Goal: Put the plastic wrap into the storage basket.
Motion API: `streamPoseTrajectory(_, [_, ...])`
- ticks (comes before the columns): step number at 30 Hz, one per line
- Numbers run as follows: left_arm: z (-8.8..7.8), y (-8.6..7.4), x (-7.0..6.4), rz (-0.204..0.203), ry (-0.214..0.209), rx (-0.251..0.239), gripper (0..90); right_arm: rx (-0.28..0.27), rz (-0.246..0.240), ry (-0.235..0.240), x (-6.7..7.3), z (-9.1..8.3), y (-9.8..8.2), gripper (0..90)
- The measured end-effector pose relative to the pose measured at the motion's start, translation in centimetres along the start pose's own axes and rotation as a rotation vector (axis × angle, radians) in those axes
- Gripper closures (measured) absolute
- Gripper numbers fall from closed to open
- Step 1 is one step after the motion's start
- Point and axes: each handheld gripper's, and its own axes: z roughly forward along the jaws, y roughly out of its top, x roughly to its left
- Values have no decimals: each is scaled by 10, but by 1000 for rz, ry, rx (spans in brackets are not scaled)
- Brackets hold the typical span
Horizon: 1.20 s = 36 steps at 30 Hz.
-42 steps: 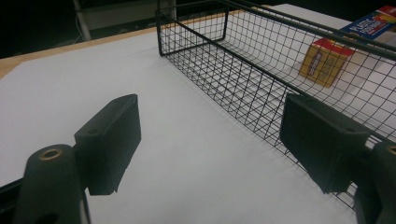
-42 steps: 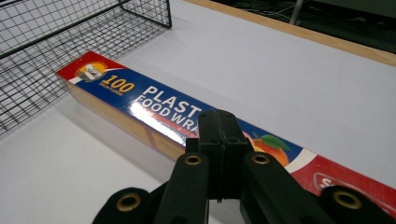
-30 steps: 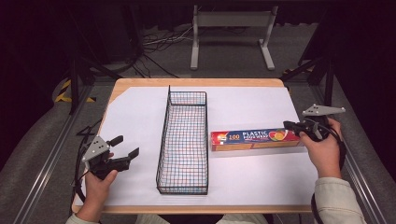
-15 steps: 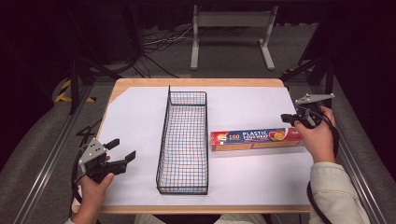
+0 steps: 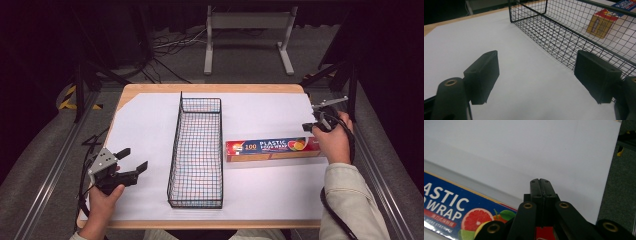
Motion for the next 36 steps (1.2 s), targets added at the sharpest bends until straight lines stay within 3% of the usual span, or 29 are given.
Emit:
streamPoseTrajectory(10, [0,0,0,0,3,-3,204,101,-10,-53,-5,20,1,900])
streamPoseTrajectory(19, [1,-1,0,0,5,-3,197,182,2,-93,-12,28,-7,900])
streamPoseTrajectory(23, [1,-1,0,2,4,-2,196,177,15,-86,-13,29,-9,900])
streamPoseTrajectory(27, [1,-1,0,0,0,-3,196,221,24,-88,-12,27,-8,900])
streamPoseTrajectory(31, [3,-1,1,-5,-10,-1,195,281,57,-48,-12,19,-13,900])
streamPoseTrajectory(36, [6,0,0,-4,-15,-4,195,309,65,-17,-10,8,-22,900])
